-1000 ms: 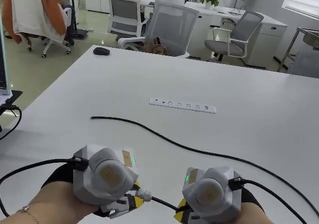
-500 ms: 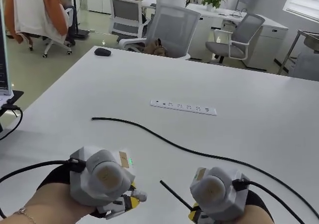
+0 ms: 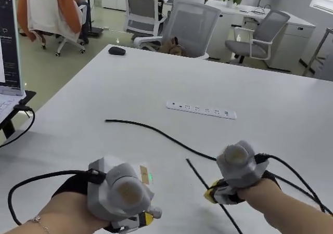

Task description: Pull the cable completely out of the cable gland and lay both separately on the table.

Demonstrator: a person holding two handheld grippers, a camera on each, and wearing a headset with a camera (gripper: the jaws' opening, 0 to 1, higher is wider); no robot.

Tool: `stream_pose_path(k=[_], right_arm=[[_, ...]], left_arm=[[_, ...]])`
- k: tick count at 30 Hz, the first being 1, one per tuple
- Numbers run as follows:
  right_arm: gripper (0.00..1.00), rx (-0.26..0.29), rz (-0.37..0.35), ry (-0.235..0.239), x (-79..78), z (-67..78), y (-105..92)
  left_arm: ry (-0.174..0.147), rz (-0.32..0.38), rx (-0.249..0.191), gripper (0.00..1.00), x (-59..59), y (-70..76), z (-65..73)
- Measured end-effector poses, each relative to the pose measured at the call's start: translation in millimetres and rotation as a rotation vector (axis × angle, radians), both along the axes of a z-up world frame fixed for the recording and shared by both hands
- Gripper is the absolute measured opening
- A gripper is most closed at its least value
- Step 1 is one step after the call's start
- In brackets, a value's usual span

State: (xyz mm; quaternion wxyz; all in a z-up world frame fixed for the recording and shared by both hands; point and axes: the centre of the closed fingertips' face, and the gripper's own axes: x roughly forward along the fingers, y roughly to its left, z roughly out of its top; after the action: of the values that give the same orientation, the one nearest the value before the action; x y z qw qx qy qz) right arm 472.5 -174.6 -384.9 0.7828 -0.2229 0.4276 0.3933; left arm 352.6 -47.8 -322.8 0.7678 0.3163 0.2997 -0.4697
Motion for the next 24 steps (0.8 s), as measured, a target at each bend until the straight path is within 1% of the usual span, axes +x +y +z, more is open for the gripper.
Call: stream_pose_path(k=[1, 2, 4, 5, 6, 7, 9, 10, 11, 12, 13, 14, 15, 16, 17, 18, 20, 21, 22, 23, 24], right_arm=[[0.04, 0.001, -0.058, 0.000, 10.3, -4.3, -10.0], [0.04, -0.002, -0.090, 0.002, 15.7, -6.9, -16.7], [0.06, -0.008, -0.141, -0.002, 25.7, -11.4, -29.7], [0.07, -0.020, -0.159, -0.012, 30.4, -12.6, -39.0], [0.07, -0.022, -0.189, -0.015, 32.8, -13.7, -45.4], [0.07, -0.027, -0.235, 0.003, 32.3, -16.3, -53.8], [0.08, -0.029, -0.238, 0.015, 30.9, -19.9, -62.2], [0.12, -0.043, -0.241, 0.026, 28.0, -21.7, -66.5], [0.17, -0.067, -0.246, 0.027, 25.6, -22.7, -73.1], [0.20, -0.067, -0.248, 0.023, 24.1, -21.4, -75.3], [0.21, -0.053, -0.244, 0.022, 19.2, -17.4, -75.7], [0.19, -0.039, -0.235, 0.022, 15.8, -14.4, -74.7], [0.17, -0.029, -0.219, 0.015, 12.7, -11.3, -73.6], [0.16, -0.030, -0.182, -0.004, 7.8, -5.5, -73.3], [0.18, -0.035, -0.169, -0.016, 3.5, -1.2, -73.8], [0.20, -0.042, -0.165, -0.025, -1.6, 3.4, -74.7], [0.23, -0.043, -0.104, -0.031, -17.6, 13.9, -73.1], [0.23, -0.028, -0.048, -0.023, -32.6, 20.6, -67.4], [0.22, -0.019, -0.015, -0.024, -42.4, 25.6, -64.5], [0.23, 0.001, 0.023, -0.015, -58.8, 32.8, -59.2], [0.23, 0.014, 0.045, -0.011, -69.3, 37.7, -56.2]], left_arm=[[0.004, 0.008, -0.001, 0.17, 0.9, 1.6, -0.5], [0.005, 0.010, -0.002, 0.17, 1.3, 2.1, -0.6], [0.010, 0.014, -0.004, 0.17, 1.3, 2.9, -1.2], [0.011, 0.013, -0.001, 0.17, 1.0, 3.4, -1.8], [0.014, 0.015, 0.002, 0.17, 1.1, 4.7, -3.2], [0.019, 0.017, 0.005, 0.17, 0.8, 5.7, -4.0], [0.020, 0.019, 0.005, 0.17, 0.6, 6.0, -4.1], [0.021, 0.020, 0.001, 0.17, 0.9, 5.5, -3.6], [0.022, 0.021, -0.003, 0.17, 1.0, 4.9, -3.1], [0.027, 0.023, -0.007, 0.17, 1.1, 4.2, -2.9], [0.027, 0.023, -0.009, 0.17, 1.3, 3.7, -2.7], [0.032, 0.026, -0.022, 0.17, 1.6, 1.8, -1.0], [0.039, 0.031, -0.042, 0.17, 1.5, -0.6, 1.0], [0.046, 0.030, -0.069, 0.17, 1.0, -4.5, 3.7], [0.049, 0.032, -0.072, 0.17, 0.8, -5.2, 3.8], [0.056, 0.025, -0.059, 0.17, -0.7, -5.5, 0.5], [0.076, 0.003, -0.033, 0.17, -5.4, -6.3, -6.0], [0.078, -0.010, -0.022, 0.17, -7.1, -7.7, -8.2], [0.081, -0.016, -0.020, 0.17, -8.1, -8.9, -8.6], [0.095, -0.013, -0.028, 0.17, -8.1, -10.3, -7.9], [0.108, -0.003, -0.041, 0.17, -7.9, -11.5, -7.1]])
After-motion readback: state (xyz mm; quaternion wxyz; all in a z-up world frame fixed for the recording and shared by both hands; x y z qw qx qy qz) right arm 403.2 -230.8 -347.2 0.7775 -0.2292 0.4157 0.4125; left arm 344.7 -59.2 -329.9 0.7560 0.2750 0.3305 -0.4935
